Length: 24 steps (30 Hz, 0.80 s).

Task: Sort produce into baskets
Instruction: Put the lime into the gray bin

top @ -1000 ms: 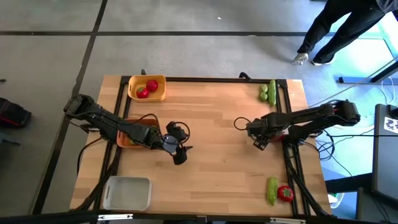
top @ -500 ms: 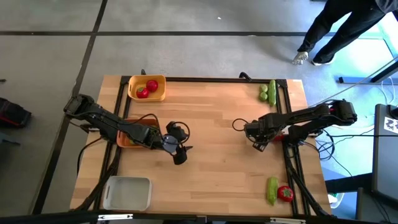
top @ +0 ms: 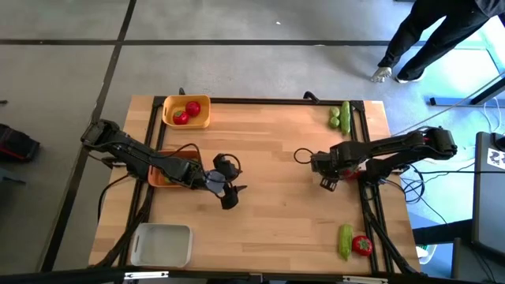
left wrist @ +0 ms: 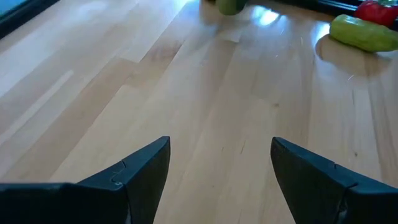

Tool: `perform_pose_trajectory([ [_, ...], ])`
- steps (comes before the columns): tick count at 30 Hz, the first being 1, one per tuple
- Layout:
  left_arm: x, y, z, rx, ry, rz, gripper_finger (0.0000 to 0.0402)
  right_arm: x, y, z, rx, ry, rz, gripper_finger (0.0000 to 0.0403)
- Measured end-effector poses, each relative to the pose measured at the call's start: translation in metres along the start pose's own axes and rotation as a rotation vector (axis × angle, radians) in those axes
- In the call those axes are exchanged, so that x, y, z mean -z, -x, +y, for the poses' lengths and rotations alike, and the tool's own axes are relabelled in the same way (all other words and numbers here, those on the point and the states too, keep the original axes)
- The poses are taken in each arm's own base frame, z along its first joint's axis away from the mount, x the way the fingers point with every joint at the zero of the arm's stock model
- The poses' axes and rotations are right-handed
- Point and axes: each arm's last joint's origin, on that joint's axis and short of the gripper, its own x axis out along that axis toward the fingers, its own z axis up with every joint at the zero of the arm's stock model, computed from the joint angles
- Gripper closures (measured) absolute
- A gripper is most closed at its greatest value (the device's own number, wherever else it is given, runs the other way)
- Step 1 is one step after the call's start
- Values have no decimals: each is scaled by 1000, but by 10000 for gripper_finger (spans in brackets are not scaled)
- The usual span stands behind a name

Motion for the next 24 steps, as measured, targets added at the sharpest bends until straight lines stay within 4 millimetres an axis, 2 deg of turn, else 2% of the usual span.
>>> perform_pose_trajectory([
  [7, -3, 0, -1, 13, -29, -31, 128, -7, 24, 1, -71, 37, -191, 252],
  [15, -4, -2, 3, -2, 67, -23, 128, -23, 47, 7, -209, 103, -514, 251],
  [24, -9, -7, 12, -31, 74, -33, 128, -37, 59, 13, -270, 154, -710, 251],
])
